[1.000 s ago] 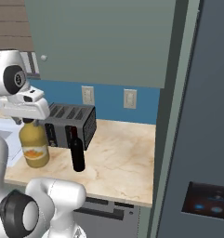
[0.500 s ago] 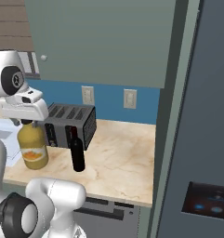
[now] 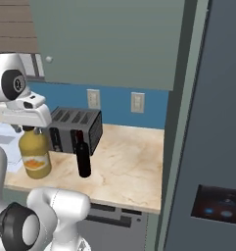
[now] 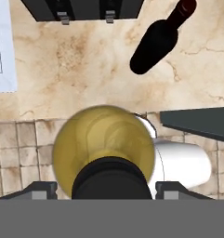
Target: There is a wine glass and glass cup on the dining counter. Place the wine bottle next to the wine glass and the juice bottle next to the glass cup.
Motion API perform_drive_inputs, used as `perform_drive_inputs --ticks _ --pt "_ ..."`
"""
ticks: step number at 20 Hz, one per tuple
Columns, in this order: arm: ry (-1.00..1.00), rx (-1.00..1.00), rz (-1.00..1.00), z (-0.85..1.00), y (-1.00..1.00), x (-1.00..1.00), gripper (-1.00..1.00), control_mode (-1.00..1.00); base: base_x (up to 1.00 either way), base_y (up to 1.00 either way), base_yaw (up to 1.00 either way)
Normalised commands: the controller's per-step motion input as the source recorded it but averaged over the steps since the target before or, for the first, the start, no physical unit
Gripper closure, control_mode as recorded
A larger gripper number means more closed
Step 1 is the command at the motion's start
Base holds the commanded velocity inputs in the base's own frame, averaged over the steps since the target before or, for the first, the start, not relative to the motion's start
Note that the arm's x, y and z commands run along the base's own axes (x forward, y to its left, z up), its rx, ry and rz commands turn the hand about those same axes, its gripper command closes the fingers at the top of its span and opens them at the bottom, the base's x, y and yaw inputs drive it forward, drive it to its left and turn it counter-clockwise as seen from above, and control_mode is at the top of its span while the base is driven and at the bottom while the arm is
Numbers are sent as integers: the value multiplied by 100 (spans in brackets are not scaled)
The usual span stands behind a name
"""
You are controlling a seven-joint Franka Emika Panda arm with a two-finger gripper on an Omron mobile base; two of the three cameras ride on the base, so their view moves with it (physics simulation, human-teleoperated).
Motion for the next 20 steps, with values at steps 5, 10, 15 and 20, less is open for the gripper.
perform_drive_inputs --ticks 5,10,15,20 --pt "0 0 0 0 0 0 100 100 -64 6 0" --pt "0 0 0 0 0 0 100 100 -49 15 15" --pt "0 0 0 0 0 0 100 100 -17 27 58" --pt "0 0 0 0 0 0 100 100 -3 35 78"
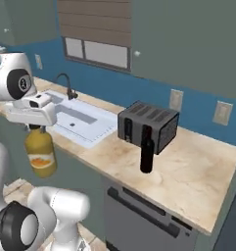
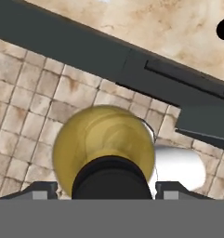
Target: There is a wine glass and glass cup on the dining counter. Place the wine bottle next to the wine glass and the juice bottle next to the glass cup.
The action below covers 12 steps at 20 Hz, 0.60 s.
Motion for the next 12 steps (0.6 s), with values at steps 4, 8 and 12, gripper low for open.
perform_drive_inputs --ticks 4,8,12 --pt "0 0 0 0 0 0 100 100 -4 23 93" --pt "0 0 0 0 0 0 100 100 -2 17 94" --pt "0 0 0 0 0 0 100 100 0 17 93"
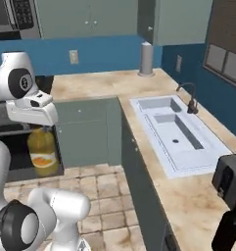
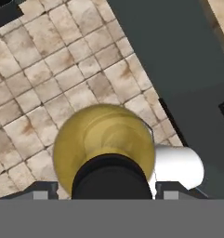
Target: There is a wine glass and glass cup on the dining counter. Place the wine bottle next to the wine glass and the juice bottle next to the glass cup.
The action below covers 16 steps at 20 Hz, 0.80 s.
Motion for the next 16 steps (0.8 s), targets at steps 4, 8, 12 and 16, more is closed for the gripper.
perform_drive_inputs --ticks 4,8,12,16 --pt "0 0 0 0 0 0 100 100 0 18 91" --pt "0 0 0 0 0 0 100 100 0 11 95" --pt "0 0 0 0 0 0 100 100 1 10 94" --pt "0 0 0 0 0 0 100 100 10 5 90"
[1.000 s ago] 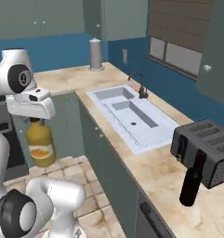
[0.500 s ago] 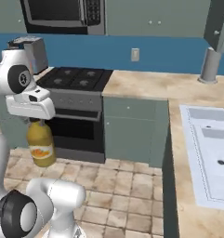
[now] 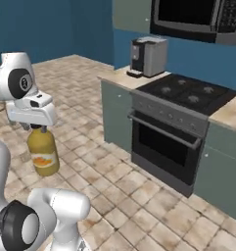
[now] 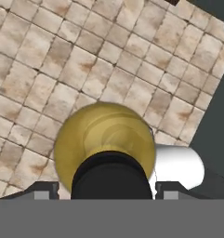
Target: There is a wine glass and glass cup on the dining counter. Place the wine bottle next to the wine glass and the juice bottle next to the glass cup.
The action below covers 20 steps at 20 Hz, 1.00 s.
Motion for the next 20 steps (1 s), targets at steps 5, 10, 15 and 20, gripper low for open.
perform_drive_inputs --ticks 5,10,15,20 --pt "0 0 0 0 0 0 100 100 22 1 83" --pt "0 0 0 0 0 0 100 100 46 0 67" --pt "0 0 0 0 0 0 100 100 65 -5 33" --pt "0 0 0 0 0 0 100 100 77 -14 26"
